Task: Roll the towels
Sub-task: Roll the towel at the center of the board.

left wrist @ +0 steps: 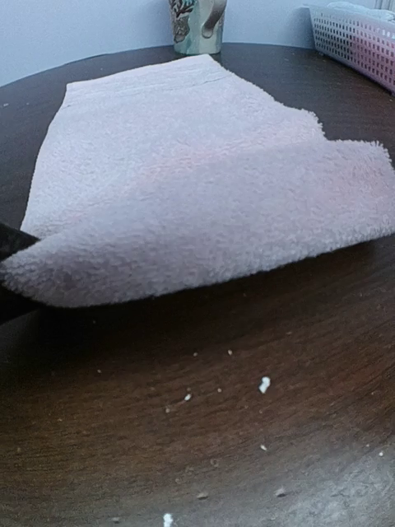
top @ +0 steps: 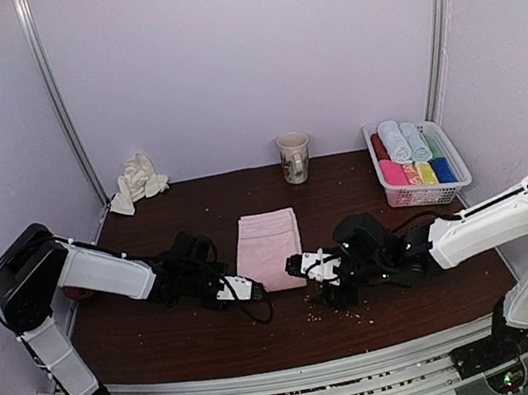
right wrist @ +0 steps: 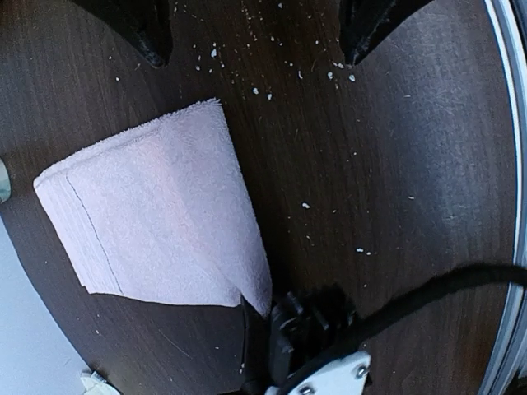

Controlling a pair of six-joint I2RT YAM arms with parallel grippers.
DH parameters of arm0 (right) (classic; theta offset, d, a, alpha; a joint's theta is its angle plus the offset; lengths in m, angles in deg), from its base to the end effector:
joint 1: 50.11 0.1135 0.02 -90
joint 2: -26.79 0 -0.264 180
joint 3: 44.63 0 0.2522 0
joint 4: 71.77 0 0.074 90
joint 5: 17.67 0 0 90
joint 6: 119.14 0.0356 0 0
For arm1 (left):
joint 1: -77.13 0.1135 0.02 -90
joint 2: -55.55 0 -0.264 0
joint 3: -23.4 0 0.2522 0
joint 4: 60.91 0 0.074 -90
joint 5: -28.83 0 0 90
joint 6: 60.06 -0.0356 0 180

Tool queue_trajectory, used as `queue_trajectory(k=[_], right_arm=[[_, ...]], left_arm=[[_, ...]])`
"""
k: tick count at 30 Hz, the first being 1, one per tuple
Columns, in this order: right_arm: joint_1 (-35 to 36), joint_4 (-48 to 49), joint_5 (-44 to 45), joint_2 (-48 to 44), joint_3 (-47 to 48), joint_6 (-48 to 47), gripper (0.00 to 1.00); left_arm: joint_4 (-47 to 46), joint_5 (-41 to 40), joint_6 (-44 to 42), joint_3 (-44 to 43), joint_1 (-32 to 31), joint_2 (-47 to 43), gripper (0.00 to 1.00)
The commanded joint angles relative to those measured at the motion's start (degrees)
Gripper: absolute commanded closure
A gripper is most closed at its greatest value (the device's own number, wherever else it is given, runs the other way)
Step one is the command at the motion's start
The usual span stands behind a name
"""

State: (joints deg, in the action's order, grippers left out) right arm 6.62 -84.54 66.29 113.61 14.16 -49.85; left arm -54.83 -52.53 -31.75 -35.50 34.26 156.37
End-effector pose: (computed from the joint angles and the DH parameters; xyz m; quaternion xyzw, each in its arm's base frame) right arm 0.1674 0.2619 0.1871 -0.5851 0.6947 0.1741 0.3805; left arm 0.2384 -0.2286 0.1232 0.7529 0.5482 -0.0110 0.3640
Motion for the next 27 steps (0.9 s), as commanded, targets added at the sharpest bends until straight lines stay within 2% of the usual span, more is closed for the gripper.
queue_trajectory(k=[1,7,11,27], right_arm=[[2.3,11.4,8.8,0.1,-2.9,-7.6,0.3],[7.6,17.3,18.2,5.9,-3.5,-15.8,0.3],[9.7,20.2,20.5,10.2,-2.5,-20.4,0.31],[10.9,23.4,35.7,25.8,6.1,-27.1,0.41]], left_arm=[[11.6,6.8,4.4,-4.4,1.8,0.7,1.0],[21.3,11.4,5.9,-9.8,3.1,3.0,1.0],[26.5,14.3,6.7,-12.6,3.9,4.4,1.0],[38.3,21.3,4.6,-18.6,6.6,9.8,1.0]])
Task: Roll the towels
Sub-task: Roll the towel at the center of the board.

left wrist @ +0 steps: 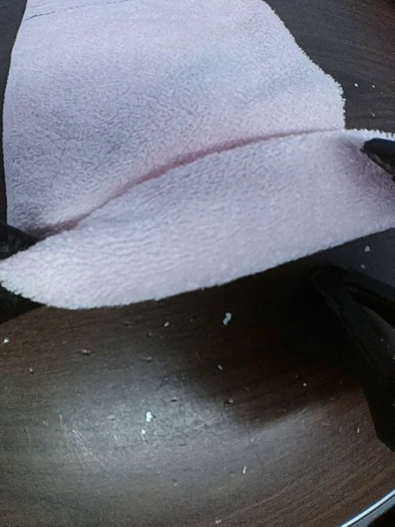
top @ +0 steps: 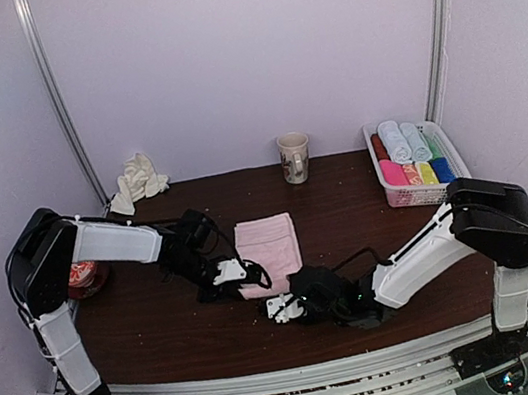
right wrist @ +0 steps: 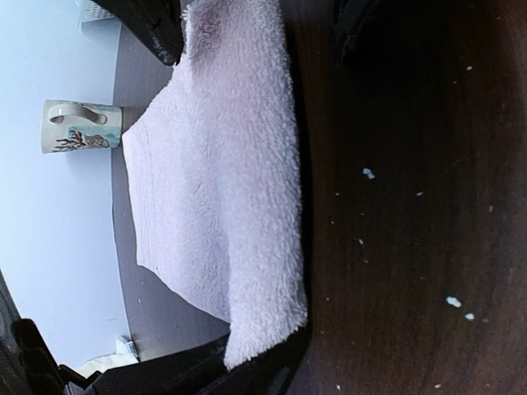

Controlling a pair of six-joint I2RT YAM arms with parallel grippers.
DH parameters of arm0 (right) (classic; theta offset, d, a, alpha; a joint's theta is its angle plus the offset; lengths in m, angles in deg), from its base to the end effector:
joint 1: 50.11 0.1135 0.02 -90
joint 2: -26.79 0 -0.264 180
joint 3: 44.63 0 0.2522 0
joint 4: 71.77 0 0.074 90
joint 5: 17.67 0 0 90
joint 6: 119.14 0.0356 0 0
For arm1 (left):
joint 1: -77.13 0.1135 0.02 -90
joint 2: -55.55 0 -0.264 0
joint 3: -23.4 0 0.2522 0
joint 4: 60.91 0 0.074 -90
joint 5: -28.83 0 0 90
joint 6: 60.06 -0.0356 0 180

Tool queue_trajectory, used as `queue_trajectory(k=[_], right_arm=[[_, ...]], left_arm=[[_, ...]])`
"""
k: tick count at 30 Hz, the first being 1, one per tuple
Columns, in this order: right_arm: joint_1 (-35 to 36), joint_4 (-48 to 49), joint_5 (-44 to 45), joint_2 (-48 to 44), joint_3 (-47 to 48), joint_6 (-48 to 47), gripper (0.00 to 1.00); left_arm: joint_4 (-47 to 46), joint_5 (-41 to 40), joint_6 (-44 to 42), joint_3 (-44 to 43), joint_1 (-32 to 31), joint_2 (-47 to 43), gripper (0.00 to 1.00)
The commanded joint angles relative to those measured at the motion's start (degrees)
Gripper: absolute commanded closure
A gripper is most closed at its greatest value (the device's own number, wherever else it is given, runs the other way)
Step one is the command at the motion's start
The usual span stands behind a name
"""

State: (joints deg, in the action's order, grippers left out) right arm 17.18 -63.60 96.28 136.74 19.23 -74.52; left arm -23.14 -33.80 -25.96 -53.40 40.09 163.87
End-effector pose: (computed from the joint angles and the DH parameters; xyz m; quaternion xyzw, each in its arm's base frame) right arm 0.1558 0.3348 0.1145 -0.6810 0.5630 -0.1014 0.4570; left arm 0.2738 -0.2271 0.1335 0.7222 0.6275 -0.2010 0.2104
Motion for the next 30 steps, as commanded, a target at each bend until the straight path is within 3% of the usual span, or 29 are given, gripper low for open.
queue_trajectory(k=[1,5,10,16,27,30], right_arm=[[0.4,2.7,6.2,3.4,1.3,-2.8,0.42],[0.4,2.6,6.7,5.6,2.6,-3.7,0.5],[0.0,-1.1,5.4,6.7,5.5,-2.3,0.75],[-0.7,-13.7,-0.6,6.0,10.6,3.8,0.99],[-1.5,-34.9,-20.4,2.6,18.1,13.9,1.0],[-1.8,-40.2,-26.2,2.8,20.8,16.0,1.0]], left_arm=[[6.9,2.7,-1.3,-0.8,1.0,2.3,1.0],[7.7,3.2,-1.8,-0.9,1.5,2.3,1.0],[8.4,3.6,-2.5,-0.9,1.9,1.9,1.0],[8.6,3.5,-3.0,-0.3,2.1,0.4,1.0],[8.9,3.5,-3.5,4.6,2.2,-5.6,1.0],[8.8,3.6,-3.4,6.4,2.2,-7.6,0.96]])
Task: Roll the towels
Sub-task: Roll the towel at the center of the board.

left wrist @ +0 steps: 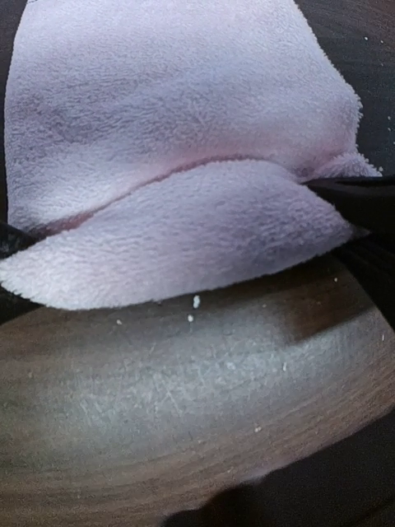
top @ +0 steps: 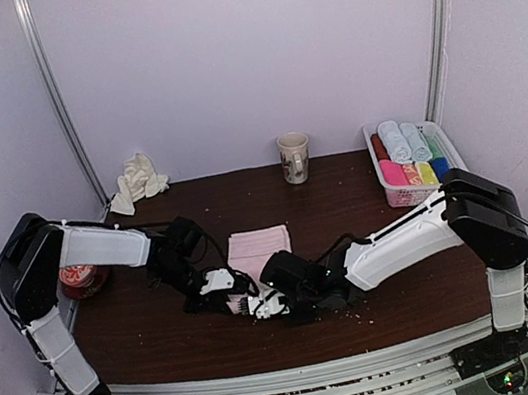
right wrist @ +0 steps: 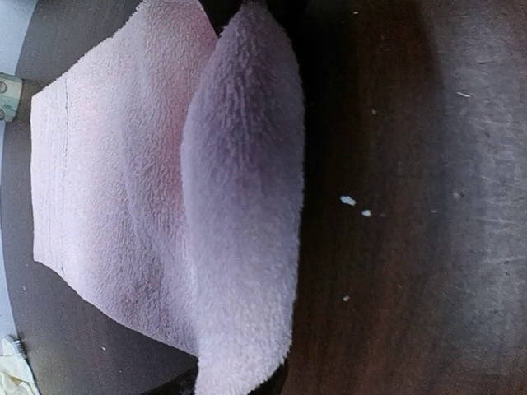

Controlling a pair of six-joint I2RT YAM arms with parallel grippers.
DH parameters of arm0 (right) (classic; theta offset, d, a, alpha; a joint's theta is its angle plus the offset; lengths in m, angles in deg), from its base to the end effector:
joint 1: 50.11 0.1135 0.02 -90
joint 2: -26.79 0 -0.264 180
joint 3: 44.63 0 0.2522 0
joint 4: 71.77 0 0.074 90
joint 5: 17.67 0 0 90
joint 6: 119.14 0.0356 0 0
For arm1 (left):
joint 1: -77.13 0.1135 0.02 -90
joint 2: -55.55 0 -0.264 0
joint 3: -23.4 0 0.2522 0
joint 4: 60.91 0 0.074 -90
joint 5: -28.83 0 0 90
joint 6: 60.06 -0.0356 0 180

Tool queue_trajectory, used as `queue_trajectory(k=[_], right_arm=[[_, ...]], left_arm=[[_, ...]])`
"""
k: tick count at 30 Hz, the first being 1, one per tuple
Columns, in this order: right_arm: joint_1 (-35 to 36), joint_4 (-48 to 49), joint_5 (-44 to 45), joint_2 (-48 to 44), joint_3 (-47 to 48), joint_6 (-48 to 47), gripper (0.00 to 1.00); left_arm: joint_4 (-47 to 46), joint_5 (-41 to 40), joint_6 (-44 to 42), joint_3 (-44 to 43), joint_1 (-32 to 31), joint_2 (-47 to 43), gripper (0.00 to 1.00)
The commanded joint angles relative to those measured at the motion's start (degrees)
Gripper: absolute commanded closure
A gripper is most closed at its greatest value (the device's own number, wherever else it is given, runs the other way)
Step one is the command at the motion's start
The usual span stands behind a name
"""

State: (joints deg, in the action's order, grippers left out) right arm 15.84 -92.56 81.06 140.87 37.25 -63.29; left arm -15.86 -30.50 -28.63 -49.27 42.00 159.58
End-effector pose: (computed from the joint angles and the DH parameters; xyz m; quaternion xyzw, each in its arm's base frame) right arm 0.1707 0.3693 0.1329 -0.7093 0.6257 0.0173 0.3241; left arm 0.2545 -0.2013 0.1367 0.7200 0.6321 -0.2340 0.1651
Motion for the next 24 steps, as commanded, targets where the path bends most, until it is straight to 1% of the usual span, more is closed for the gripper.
queue_trajectory(k=[1,4,5,11,14,18,20,24], right_arm=[[-0.5,-12.8,-12.5,-1.1,3.5,5.5,1.0],[-0.7,-17.2,-17.4,-0.4,6.3,7.1,1.0],[-0.8,-18.6,-19.0,0.0,7.2,7.8,1.0],[-2.5,-25.6,-27.2,2.0,11.1,10.2,1.0],[-3.4,-27.3,-31.2,2.9,11.9,10.7,1.0],[-4.8,-27.8,-33.9,4.1,11.6,12.7,1.0],[-5.5,-27.4,-34.8,4.5,11.2,13.8,1.0],[-7.0,-27.2,-36.7,5.5,11.2,16.2,1.0]], left_arm=[[1.5,0.3,-0.7,2.8,0.4,-3.8,0.96],[1.5,0.6,-0.4,4.3,0.4,-5.3,0.93],[1.5,0.6,-0.3,4.9,0.4,-5.7,0.9],[-0.6,0.0,0.7,8.4,0.4,-9.2,0.62],[-3.1,-1.1,2.1,10.5,0.4,-11.3,0.45],[-9.0,-2.8,4.7,13.8,0.6,-16.6,0.28],[-12.5,-3.3,5.7,15.8,0.7,-19.9,0.23],[-20.7,-4.3,6.9,20.5,0.7,-26.2,0.19]])
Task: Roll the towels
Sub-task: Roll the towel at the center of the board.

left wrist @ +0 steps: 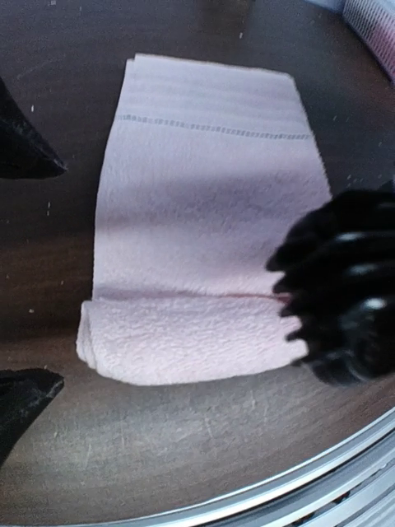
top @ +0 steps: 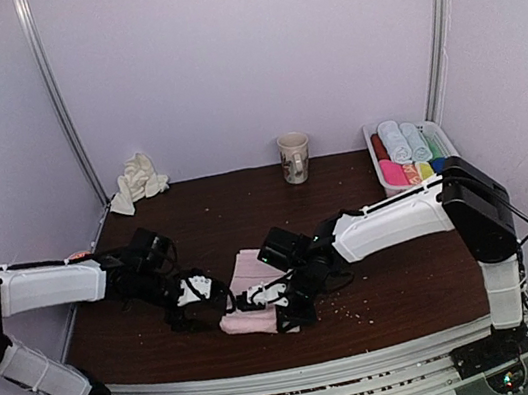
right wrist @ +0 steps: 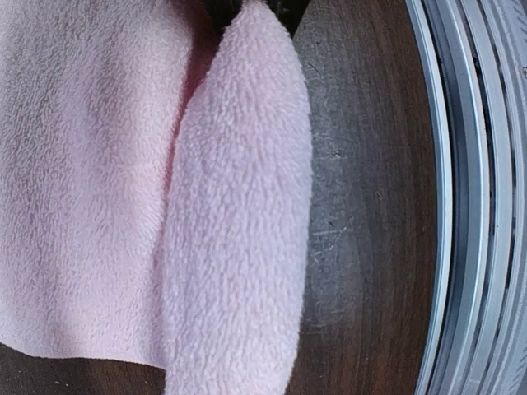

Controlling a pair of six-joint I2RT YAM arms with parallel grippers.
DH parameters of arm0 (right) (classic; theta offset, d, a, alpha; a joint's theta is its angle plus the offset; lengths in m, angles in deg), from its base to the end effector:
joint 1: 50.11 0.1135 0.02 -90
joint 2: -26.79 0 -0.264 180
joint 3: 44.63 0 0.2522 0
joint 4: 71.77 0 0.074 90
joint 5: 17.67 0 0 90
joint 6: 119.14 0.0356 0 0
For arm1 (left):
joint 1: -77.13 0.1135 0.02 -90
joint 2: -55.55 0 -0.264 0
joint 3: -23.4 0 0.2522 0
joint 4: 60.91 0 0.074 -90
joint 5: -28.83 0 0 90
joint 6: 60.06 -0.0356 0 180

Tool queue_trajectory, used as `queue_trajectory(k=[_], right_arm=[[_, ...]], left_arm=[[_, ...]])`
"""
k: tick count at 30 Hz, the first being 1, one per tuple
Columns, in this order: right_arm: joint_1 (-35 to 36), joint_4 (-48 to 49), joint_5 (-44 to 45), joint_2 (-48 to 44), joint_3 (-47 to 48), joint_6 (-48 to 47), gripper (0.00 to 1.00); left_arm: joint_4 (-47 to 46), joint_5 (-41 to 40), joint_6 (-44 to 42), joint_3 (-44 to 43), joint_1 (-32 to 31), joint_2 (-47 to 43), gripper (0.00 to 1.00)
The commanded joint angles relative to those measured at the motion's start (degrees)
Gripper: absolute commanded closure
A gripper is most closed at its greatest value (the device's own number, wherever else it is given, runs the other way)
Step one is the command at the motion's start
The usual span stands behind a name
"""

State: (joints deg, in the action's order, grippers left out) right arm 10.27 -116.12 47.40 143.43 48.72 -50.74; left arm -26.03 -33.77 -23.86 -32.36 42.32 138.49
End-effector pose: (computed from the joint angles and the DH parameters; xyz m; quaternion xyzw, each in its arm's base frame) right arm 0.1898 0.3642 0.1515 -0.6599 0.6956 0.2626 0.1083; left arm 0.2053 -0.1627 0.1670 0.6995 0.6348 -0.1880 0.2692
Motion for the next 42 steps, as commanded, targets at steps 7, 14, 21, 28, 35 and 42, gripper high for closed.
queue_trajectory(k=[7,14,21,28,35,42], right_arm=[[-4.5,-3.3,-6.2,4.3,-1.1,6.0,1.0],[-6.6,-3.9,-9.8,6.0,0.0,5.9,1.0],[-7.6,-4.9,-12.8,7.8,1.3,5.3,1.0],[-9.4,-4.9,-14.9,9.0,1.8,6.6,1.0],[-10.3,-5.2,-16.2,10.0,2.7,7.7,1.0],[-10.9,-4.7,-16.9,10.2,2.0,8.1,1.0]], left_arm=[[-23.8,-2.2,-0.8,13.9,0.4,-13.1,0.16],[-31.6,-7.3,-4.6,17.0,-1.5,-11.8,0.14],[-37.5,-11.2,-10.7,19.9,-5.7,-11.5,0.12],[-39.3,-9.2,-16.6,24.8,-7.7,-15.5,0.15],[-48.1,-15.2,-17.0,27.1,-12.1,-11.1,0.21],[-56.3,-18.9,-18.0,28.1,-14.2,-5.8,0.27]])
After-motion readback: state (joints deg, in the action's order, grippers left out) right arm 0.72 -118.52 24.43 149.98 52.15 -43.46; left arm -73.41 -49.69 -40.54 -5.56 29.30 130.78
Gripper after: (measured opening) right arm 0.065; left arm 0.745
